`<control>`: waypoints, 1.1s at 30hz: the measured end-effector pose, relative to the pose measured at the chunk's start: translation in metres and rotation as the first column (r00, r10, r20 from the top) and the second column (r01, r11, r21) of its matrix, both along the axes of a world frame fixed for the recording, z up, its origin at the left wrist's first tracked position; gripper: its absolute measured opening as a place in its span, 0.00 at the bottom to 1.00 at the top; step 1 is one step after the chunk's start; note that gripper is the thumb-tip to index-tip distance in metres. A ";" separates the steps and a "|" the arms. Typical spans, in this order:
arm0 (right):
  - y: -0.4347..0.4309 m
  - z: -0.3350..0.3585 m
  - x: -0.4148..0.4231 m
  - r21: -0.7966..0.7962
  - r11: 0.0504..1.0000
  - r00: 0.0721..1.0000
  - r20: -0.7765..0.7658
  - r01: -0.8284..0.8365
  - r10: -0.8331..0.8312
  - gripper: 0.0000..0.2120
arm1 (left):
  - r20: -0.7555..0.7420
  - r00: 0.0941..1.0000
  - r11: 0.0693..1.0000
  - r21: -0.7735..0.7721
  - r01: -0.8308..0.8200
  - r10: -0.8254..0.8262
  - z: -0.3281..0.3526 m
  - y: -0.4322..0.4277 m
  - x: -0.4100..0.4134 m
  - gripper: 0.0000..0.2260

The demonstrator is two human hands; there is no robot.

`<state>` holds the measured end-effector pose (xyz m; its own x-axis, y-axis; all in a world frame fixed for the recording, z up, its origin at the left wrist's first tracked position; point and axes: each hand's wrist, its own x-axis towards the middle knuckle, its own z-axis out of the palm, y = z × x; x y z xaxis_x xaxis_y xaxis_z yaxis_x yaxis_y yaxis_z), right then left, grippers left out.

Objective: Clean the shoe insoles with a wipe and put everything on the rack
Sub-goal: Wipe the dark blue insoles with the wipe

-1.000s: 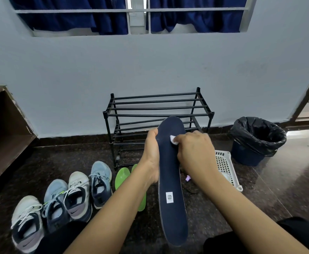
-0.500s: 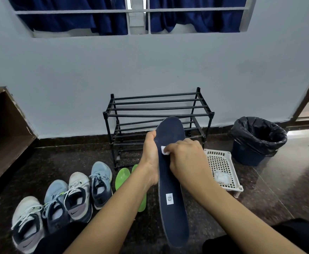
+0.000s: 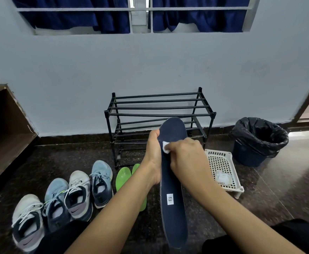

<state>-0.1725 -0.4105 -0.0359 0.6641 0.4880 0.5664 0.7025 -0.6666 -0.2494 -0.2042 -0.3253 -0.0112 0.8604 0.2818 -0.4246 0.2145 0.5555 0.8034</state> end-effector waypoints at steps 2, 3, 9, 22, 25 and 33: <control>0.001 -0.005 -0.002 -0.026 0.999 1.000 0.008 -0.027 0.028 0.13 | 0.001 1.000 1.000 0.000 -0.009 0.009 -0.002 0.001 0.000 0.20; 0.002 -0.005 0.000 -0.017 0.999 0.999 0.012 -0.030 0.030 0.12 | -0.003 1.000 1.000 0.001 -0.007 0.007 -0.002 0.001 -0.001 0.19; -0.006 0.011 0.023 0.111 0.991 0.997 -0.039 0.068 -0.064 0.10 | 0.015 0.998 0.997 -0.048 0.059 -0.059 0.002 -0.009 -0.005 0.17; 0.004 -0.005 -0.001 -0.003 1.000 1.000 0.003 -0.008 0.008 0.09 | -0.023 1.000 0.999 0.036 0.000 0.000 -0.004 -0.001 -0.003 0.22; 0.000 -0.002 0.009 0.065 0.998 0.999 -0.053 0.015 -0.011 0.11 | -0.031 0.999 0.998 0.047 0.028 -0.027 -0.003 -0.003 -0.004 0.23; -0.010 0.011 0.025 0.102 0.985 0.973 -0.196 0.141 -0.119 0.14 | 0.008 0.996 0.995 -0.032 0.092 -0.092 0.000 -0.016 -0.004 0.21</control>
